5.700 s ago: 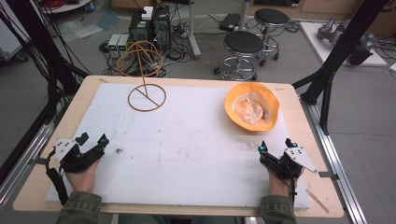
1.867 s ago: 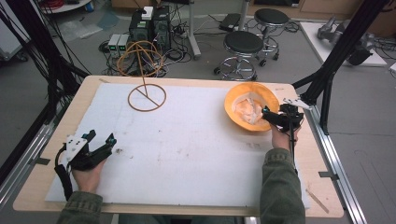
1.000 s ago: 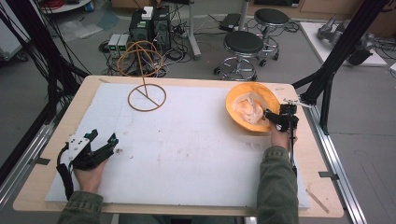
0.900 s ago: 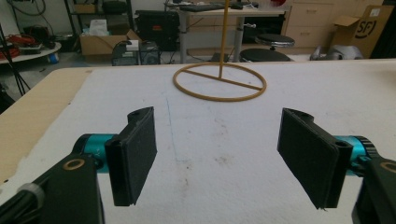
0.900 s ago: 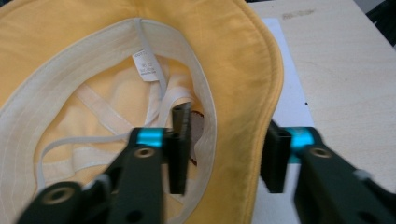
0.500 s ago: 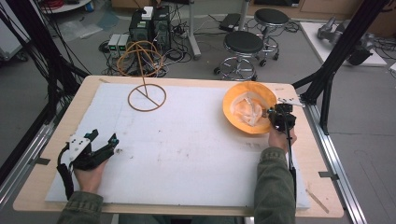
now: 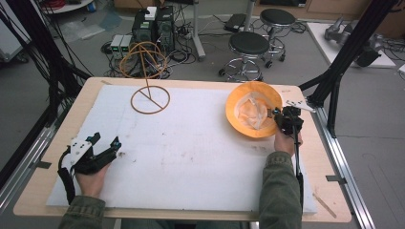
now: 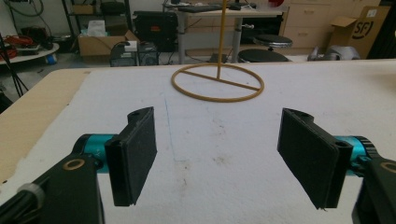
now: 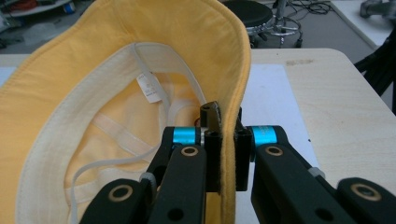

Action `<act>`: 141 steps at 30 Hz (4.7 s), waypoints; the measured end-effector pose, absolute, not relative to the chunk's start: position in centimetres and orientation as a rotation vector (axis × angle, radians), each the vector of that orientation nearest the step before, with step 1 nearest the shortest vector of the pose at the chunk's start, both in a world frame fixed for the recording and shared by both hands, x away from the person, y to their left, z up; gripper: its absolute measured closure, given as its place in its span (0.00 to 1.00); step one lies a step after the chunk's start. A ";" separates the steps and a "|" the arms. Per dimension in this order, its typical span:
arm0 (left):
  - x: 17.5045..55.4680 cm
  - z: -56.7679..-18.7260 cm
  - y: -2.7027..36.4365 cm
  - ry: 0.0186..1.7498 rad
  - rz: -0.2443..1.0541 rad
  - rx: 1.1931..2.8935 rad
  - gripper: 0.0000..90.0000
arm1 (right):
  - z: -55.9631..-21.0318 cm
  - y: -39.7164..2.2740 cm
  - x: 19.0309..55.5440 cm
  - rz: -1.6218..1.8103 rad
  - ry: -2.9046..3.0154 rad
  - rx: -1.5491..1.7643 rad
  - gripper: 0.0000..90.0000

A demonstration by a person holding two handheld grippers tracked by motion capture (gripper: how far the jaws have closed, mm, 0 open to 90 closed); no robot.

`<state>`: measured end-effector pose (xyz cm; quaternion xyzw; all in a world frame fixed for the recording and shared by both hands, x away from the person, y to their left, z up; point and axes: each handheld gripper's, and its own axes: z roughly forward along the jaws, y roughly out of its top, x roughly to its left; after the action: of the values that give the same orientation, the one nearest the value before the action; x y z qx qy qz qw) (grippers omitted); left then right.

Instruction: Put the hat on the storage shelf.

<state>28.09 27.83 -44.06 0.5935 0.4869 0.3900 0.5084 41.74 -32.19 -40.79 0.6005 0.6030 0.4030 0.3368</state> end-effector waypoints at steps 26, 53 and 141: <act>28.1 -44.0 27.9 1.179 0.924 1.418 0.31 | -38.4 -33.3 40.0 1.608 1.357 1.494 0.97; 28.1 -44.1 27.9 1.184 0.914 1.411 0.31 | -31.4 -30.0 38.5 1.584 1.419 1.113 0.97; 28.5 -44.2 29.0 1.193 0.872 1.293 0.32 | -19.8 -2.5 50.1 1.235 1.391 0.951 0.97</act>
<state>28.48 29.02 -44.16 0.5475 0.5053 0.3691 0.5556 50.12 -2.54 -19.82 0.3935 0.5757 0.5111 0.5024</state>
